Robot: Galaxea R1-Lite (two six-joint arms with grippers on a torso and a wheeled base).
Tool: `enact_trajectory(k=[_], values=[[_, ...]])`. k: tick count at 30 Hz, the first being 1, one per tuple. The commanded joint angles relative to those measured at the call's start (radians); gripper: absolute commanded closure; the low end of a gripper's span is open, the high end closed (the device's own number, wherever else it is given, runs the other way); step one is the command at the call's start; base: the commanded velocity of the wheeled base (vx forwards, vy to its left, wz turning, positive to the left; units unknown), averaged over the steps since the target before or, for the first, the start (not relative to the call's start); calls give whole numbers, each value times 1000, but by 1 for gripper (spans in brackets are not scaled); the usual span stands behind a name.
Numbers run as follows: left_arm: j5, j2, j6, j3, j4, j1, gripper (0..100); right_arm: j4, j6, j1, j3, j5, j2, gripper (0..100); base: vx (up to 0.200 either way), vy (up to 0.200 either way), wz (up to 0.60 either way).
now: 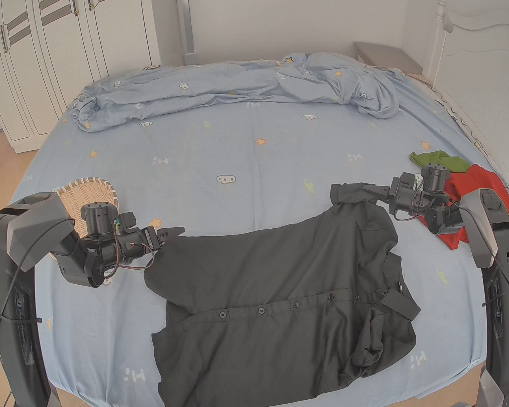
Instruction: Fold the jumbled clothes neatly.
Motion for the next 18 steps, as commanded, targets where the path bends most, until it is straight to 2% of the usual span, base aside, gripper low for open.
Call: enact_trajectory(k=[1, 6, 10, 18], values=[[-2, 25, -1, -19, -1, -18, 0, 0, 10, -22, -30, -2, 5, 100, 0, 0, 0], [-2, 21, -1, -24, -4, -25, 0, 0, 40, -59, -88, 0, 30, 100, 0, 0, 0], [-2, 18, -1, -22, -4, -25, 0, -5, 97, -82, -88, -2, 53, 100, 0, 0, 0], [-17, 27, -7, -35, 1, -38, 0, -8, 99, -80, -88, -7, 59, 100, 0, 0, 0]])
